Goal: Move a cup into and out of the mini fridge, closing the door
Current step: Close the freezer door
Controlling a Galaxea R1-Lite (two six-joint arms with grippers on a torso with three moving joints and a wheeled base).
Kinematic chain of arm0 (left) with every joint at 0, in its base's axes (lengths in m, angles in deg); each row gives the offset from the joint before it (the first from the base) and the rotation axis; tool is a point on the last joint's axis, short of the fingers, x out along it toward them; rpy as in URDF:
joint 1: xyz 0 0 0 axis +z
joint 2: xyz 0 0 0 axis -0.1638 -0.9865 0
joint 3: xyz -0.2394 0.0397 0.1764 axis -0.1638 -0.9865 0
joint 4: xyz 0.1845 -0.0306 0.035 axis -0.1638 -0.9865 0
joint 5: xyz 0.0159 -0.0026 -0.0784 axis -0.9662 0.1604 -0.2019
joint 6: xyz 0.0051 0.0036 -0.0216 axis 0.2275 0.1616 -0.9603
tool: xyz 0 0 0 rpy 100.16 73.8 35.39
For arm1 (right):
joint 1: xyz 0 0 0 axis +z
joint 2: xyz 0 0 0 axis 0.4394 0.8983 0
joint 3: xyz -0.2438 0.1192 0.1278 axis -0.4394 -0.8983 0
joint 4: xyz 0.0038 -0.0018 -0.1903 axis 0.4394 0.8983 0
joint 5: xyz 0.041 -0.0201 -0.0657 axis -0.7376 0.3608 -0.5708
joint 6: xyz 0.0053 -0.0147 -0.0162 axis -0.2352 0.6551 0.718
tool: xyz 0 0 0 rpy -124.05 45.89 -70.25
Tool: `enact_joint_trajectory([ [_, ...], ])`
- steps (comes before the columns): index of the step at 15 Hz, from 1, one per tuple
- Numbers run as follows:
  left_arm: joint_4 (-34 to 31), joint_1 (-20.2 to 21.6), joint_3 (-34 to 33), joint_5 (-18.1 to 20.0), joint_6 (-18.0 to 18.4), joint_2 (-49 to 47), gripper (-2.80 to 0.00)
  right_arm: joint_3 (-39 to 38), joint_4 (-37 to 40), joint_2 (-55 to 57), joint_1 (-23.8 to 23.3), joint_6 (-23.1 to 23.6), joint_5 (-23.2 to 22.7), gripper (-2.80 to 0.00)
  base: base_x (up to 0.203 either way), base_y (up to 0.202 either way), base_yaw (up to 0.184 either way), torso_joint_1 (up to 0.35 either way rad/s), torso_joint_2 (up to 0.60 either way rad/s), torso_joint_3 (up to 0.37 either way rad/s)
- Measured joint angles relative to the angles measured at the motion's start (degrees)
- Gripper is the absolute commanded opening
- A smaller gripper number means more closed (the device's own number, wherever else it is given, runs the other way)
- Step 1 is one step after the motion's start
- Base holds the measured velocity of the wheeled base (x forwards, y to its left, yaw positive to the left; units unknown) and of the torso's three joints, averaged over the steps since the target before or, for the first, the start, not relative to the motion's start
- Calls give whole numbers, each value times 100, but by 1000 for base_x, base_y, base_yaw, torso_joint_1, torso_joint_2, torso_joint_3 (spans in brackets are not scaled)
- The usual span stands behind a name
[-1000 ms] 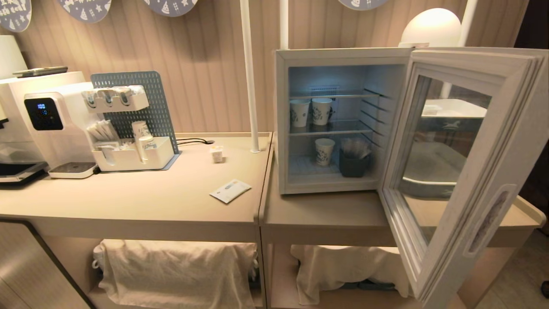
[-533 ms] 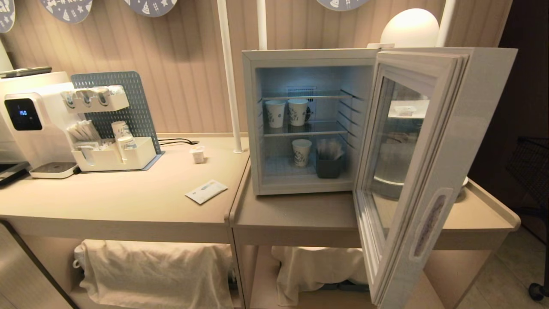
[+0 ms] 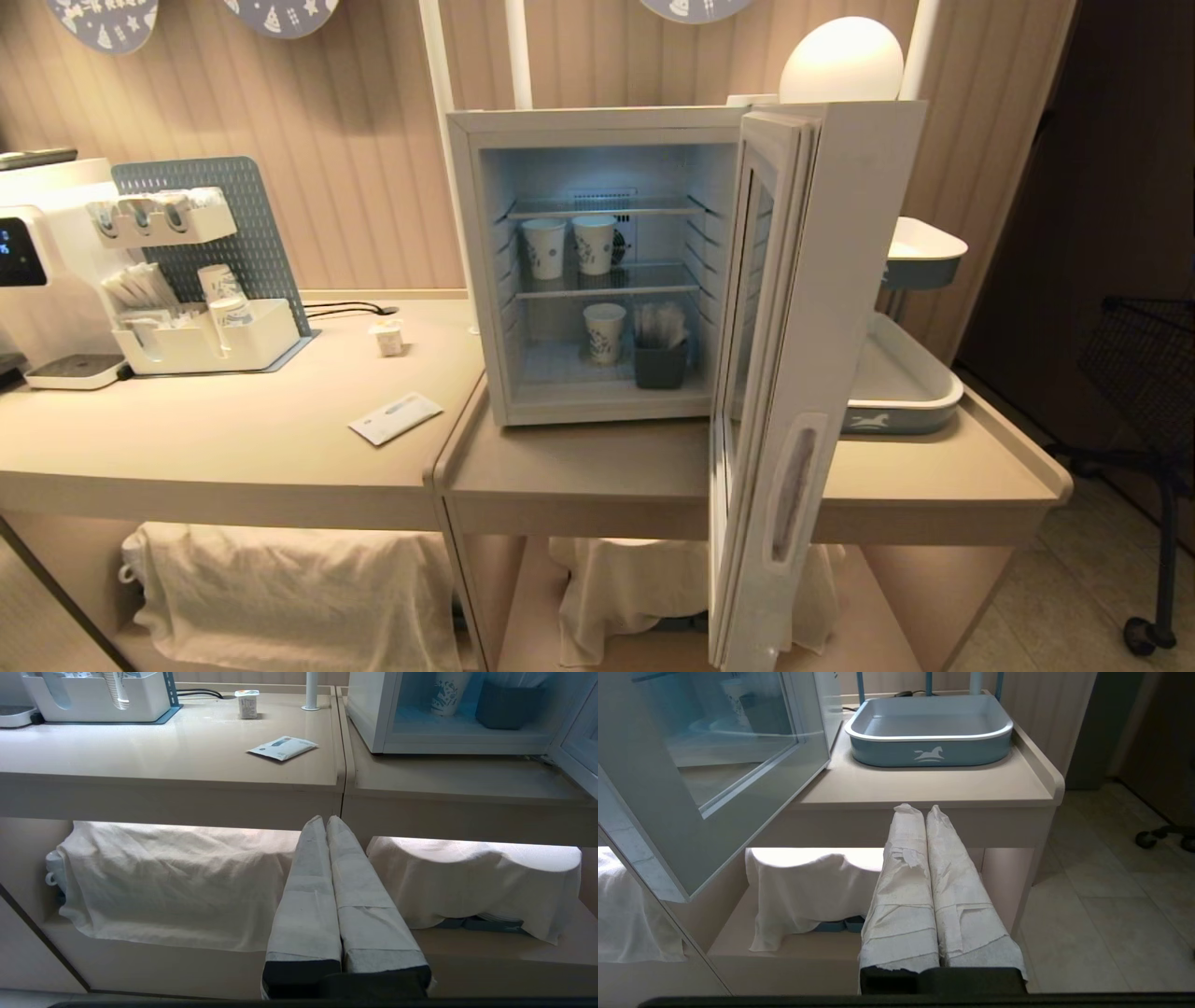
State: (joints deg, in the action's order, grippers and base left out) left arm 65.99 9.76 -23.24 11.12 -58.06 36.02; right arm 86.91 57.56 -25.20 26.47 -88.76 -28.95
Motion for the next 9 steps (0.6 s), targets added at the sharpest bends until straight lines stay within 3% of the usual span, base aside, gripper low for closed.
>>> enact_joint_trajectory([
  [2, 1, 0, 0, 0, 1, 0, -280, 293, 137, 44, 0, -96, -48, -280, 0, 0, 0, 0, 0, 0],
  [4, 0, -2, 0, 0, -1, 0, -280, 1089, 421, 384, 16, -548, -188, -280, 0, 0, 0, 0, 0, 0],
  [9, -1, -2, 0, -8, 2, 0, -280, 2902, 545, 3314, 163, -2055, -848, -280, 0, 0, 0, 0, 0, 0],
])
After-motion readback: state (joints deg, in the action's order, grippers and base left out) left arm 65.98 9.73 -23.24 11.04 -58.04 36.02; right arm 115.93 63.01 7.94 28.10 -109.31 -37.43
